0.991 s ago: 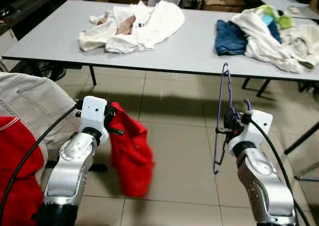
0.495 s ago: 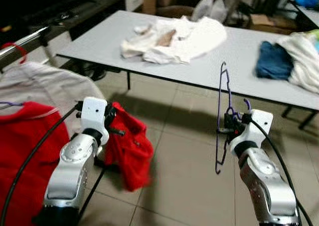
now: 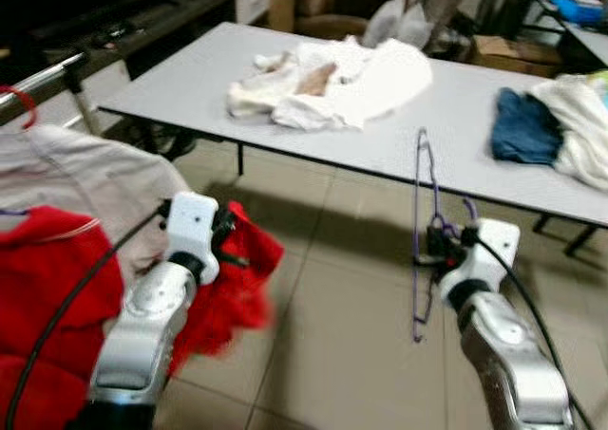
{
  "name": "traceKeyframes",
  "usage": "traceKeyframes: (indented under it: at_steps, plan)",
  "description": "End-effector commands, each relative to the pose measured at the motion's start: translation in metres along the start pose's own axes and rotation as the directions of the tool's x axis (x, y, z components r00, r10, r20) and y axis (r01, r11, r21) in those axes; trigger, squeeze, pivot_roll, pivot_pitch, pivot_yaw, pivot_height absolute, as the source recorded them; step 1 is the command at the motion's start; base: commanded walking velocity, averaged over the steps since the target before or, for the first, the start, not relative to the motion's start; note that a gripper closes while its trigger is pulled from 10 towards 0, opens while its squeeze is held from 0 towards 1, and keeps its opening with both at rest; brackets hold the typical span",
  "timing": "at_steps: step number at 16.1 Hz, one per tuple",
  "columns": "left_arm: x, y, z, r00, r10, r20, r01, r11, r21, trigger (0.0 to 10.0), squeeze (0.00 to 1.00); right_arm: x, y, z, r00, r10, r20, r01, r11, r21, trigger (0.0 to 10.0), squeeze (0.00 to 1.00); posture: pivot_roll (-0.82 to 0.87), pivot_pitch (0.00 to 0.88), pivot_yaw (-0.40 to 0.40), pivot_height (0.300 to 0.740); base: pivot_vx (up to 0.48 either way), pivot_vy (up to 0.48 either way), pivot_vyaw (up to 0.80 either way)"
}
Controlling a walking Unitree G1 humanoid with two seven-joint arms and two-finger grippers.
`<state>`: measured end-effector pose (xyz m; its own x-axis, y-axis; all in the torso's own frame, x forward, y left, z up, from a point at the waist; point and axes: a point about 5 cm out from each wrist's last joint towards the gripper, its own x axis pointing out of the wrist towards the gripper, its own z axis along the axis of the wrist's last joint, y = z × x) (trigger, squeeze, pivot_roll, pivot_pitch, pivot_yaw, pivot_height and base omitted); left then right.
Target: Hang hanger
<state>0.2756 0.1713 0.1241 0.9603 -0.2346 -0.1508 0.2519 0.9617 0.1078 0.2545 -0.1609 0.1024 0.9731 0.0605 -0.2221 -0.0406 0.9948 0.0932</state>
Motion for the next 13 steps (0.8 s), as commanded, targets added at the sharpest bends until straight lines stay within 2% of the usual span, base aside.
traceKeyframes:
  at_steps: [1, 7, 11, 13]
  plan:
    - [0.001, 0.0, 0.007, 0.999, -0.004, 0.039, 0.004, 1.0, 0.008, 10.0, 0.0, -0.001, 0.0, 0.007, 0.999, 0.013, 0.035, -0.013, 1.0, -0.009, 10.0, 0.0, -0.08, 0.0, -0.053, 0.74, 0.307, 0.0, 0.0]
    - [0.014, -0.001, 0.017, 0.998, -0.036, 0.054, 0.034, 0.999, 0.033, 10.0, 0.0, 0.003, -0.001, 0.017, 0.997, -0.005, 0.071, 0.006, 1.0, -0.008, 10.0, 0.0, -0.08, 0.0, -0.027, 0.74, 0.309, 0.0, 0.0]
    - [0.006, -0.005, 0.009, 0.998, -0.037, 0.041, 0.035, 0.999, 0.033, 10.0, 0.0, -0.004, -0.003, 0.007, 0.999, 0.004, 0.048, -0.004, 1.0, 0.006, 10.0, 0.0, -0.08, 0.0, -0.045, 0.74, 0.307, 0.0, 0.0]
    - [0.0, -0.007, -0.002, 0.999, -0.037, 0.019, 0.036, 0.999, 0.024, 10.0, 0.0, -0.008, 0.0, 0.002, 0.999, 0.027, 0.045, -0.027, 1.0, -0.003, 10.0, 0.0, -0.08, 0.0, -0.017, 0.74, 0.307, 0.0, -0.27]
